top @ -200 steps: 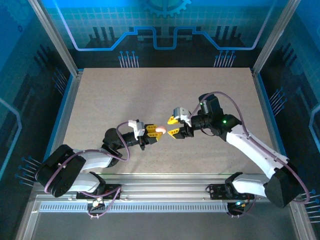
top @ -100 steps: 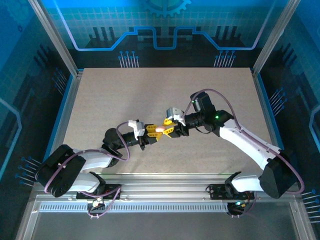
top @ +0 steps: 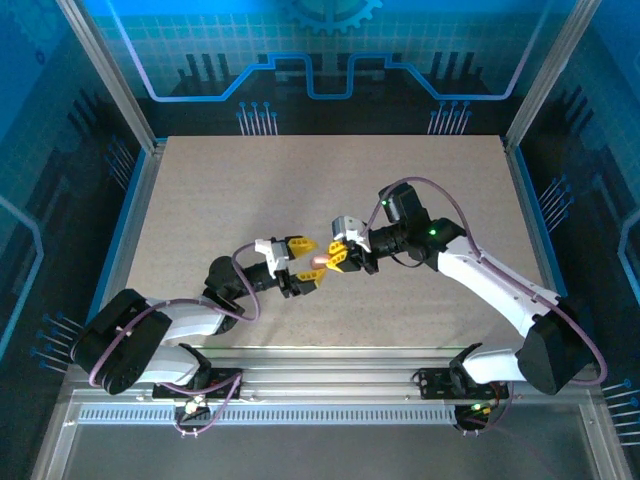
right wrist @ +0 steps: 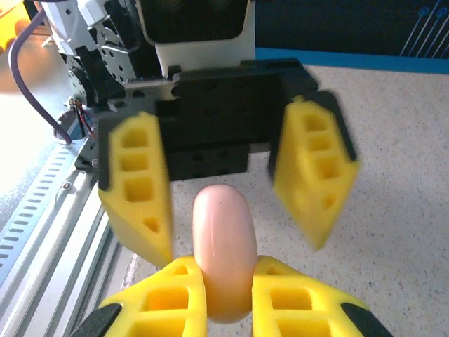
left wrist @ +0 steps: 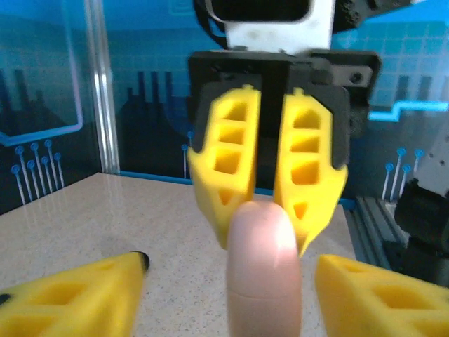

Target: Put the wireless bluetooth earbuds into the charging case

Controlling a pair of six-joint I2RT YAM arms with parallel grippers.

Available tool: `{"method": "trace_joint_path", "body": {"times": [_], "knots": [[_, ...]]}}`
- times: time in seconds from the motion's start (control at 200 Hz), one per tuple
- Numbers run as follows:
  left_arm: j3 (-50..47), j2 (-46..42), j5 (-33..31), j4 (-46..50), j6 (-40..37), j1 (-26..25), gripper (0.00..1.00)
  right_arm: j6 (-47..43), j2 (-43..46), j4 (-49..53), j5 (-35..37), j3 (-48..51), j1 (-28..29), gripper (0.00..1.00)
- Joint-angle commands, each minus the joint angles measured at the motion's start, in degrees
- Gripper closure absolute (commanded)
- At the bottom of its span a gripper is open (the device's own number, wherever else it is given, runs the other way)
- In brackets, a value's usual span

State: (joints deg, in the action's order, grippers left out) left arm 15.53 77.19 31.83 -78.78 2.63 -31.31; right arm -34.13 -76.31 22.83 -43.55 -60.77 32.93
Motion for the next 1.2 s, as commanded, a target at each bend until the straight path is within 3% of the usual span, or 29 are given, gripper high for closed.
{"method": "trace_joint_path", "body": {"times": [0.0,0.12,0.23,0.295,0.375,0.58,0.835,0.955,1.191], "knots": [[-1.86,-0.47,-8.22,-1.44,-1.84,-0.20,0.27,0.40,-0.90,5.27,3.27,-2.60,-1.86,0.88],[-3.56,-0.28,-16.22,-1.24,-0.63,-0.21,0.23,3.37,-4.21,10.35,8.21,-4.84,-3.36,0.88],[-4.88,-1.57,-23.65,0.22,1.46,-0.14,0.02,8.07,-8.61,12.56,12.32,-6.71,-4.78,0.87],[-4.90,-3.77,-28.58,4.13,2.38,-0.15,0.01,11.38,-11.60,13.57,13.68,-8.28,-6.00,0.86],[-3.80,-8.46,-34.87,14.32,3.12,-0.15,0.01,14.45,-15.45,14.96,14.23,-10.54,-7.61,0.85],[4.19,-22.53,-51.94,51.57,3.03,0.77,0.01,18.72,-25.18,18.81,16.68,-16.68,-9.74,0.85],[7.59,-30.65,-55.62,69.31,4.72,10.28,0.01,21.45,-36.23,22.07,16.03,-22.85,-11.19,0.85],[7.69,-30.73,-56.90,70.78,4.10,14.16,0.01,21.23,-39.60,22.93,15.32,-24.42,-12.08,0.84],[7.12,-26.04,-59.73,68.24,2.03,16.84,0.01,21.24,-43.80,24.76,14.37,-26.01,-14.32,0.80]]}}
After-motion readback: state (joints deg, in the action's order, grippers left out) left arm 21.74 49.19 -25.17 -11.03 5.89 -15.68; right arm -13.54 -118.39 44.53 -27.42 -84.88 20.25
